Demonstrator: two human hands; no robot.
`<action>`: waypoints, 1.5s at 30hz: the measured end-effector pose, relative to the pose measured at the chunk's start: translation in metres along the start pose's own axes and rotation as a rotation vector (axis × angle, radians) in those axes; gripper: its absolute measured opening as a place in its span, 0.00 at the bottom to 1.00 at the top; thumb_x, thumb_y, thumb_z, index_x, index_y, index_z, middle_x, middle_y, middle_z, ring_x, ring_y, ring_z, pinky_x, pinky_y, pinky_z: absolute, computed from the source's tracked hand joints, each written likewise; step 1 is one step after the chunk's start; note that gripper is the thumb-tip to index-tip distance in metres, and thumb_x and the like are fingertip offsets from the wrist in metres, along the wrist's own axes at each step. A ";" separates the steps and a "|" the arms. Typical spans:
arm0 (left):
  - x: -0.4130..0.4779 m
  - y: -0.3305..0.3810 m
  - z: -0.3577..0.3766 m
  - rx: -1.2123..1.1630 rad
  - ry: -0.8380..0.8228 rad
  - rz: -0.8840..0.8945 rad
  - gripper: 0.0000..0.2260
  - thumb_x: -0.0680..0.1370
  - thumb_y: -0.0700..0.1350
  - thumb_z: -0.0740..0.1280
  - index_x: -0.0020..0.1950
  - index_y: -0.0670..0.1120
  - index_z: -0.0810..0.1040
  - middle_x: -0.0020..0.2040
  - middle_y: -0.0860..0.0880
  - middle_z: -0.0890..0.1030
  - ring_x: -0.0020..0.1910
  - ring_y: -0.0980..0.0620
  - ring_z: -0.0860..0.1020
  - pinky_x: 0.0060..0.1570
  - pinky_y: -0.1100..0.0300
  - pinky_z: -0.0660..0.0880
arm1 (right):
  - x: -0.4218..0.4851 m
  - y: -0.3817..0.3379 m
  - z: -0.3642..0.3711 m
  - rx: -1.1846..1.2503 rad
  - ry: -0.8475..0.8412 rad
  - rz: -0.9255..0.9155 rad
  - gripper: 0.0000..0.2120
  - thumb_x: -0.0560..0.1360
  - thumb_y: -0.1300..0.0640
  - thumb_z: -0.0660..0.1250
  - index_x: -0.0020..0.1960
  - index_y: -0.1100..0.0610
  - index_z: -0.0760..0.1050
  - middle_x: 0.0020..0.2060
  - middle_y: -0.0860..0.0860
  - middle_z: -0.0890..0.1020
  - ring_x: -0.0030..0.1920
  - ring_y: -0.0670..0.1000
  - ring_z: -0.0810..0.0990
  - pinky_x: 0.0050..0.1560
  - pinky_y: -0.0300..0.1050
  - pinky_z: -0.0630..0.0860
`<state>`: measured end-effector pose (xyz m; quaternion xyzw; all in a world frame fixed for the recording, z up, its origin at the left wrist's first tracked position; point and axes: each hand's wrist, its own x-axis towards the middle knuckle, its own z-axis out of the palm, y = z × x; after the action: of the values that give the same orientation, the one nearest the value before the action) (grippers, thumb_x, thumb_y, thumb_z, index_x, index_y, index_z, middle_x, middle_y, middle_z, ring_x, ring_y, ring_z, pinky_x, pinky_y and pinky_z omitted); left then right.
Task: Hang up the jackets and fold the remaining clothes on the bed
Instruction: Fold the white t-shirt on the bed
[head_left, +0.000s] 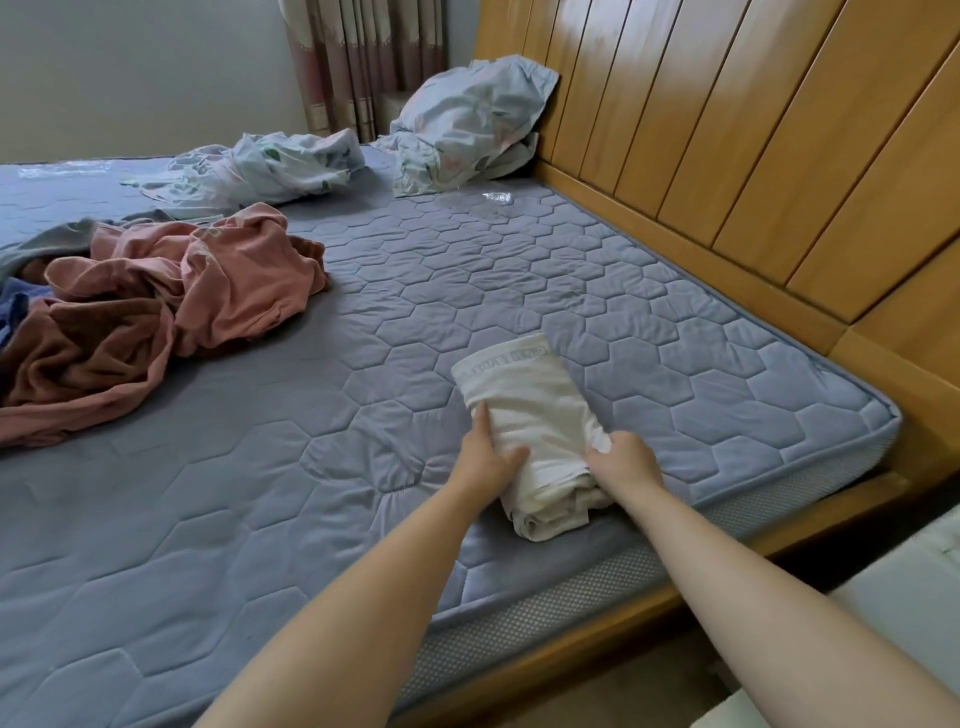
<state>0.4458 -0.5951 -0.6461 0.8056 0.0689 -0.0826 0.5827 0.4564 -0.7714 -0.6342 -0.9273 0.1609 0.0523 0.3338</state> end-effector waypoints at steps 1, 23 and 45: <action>0.001 -0.003 0.004 -0.093 0.009 -0.051 0.42 0.74 0.46 0.71 0.78 0.50 0.46 0.70 0.47 0.68 0.66 0.46 0.70 0.65 0.52 0.69 | -0.002 0.003 0.001 -0.120 -0.043 -0.008 0.15 0.76 0.54 0.63 0.56 0.64 0.77 0.54 0.62 0.80 0.55 0.62 0.78 0.45 0.44 0.68; 0.037 0.006 -0.112 0.784 -0.386 -0.191 0.17 0.72 0.41 0.68 0.60 0.54 0.76 0.53 0.52 0.77 0.53 0.50 0.75 0.51 0.58 0.72 | 0.071 -0.072 0.037 -0.086 -0.377 -0.100 0.21 0.75 0.42 0.63 0.43 0.62 0.76 0.39 0.55 0.78 0.44 0.56 0.78 0.44 0.43 0.68; -0.038 -0.058 -0.143 -0.511 -0.298 -0.387 0.32 0.63 0.38 0.73 0.66 0.49 0.71 0.60 0.43 0.79 0.52 0.44 0.80 0.45 0.51 0.78 | -0.001 -0.074 0.014 -0.474 0.195 -0.132 0.18 0.81 0.48 0.56 0.62 0.62 0.70 0.59 0.60 0.78 0.59 0.61 0.76 0.49 0.49 0.70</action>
<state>0.4040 -0.4415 -0.6482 0.5850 0.1528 -0.2882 0.7426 0.4806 -0.7086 -0.5997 -0.9887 0.1148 -0.0230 0.0931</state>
